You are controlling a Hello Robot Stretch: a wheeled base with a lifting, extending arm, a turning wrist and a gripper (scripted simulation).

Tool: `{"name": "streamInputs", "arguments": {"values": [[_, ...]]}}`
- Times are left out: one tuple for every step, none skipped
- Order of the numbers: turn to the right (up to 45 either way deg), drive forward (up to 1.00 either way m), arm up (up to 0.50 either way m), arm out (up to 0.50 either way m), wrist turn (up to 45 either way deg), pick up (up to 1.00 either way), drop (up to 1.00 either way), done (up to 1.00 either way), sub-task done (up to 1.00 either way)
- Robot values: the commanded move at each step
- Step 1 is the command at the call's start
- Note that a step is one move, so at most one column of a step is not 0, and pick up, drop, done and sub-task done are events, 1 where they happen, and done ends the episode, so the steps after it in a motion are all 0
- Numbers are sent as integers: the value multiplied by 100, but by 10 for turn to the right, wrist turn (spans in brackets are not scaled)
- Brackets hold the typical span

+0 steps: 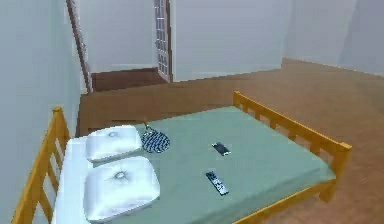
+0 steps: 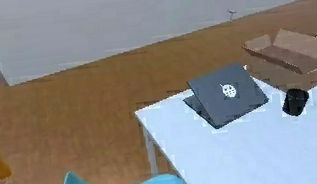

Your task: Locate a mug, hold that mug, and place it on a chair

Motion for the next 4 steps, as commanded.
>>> {"name": "streamInputs", "arguments": {"values": [[-270, 0, 0, 0, 0, 0, 0, 0, 0], [-30, 0, 0, 0, 0, 0, 0, 0, 0], [0, 15, 0, 0, 0, 0, 0, 0, 0], [450, 0, 0, 0, 0, 0, 0, 0, 0]]}}
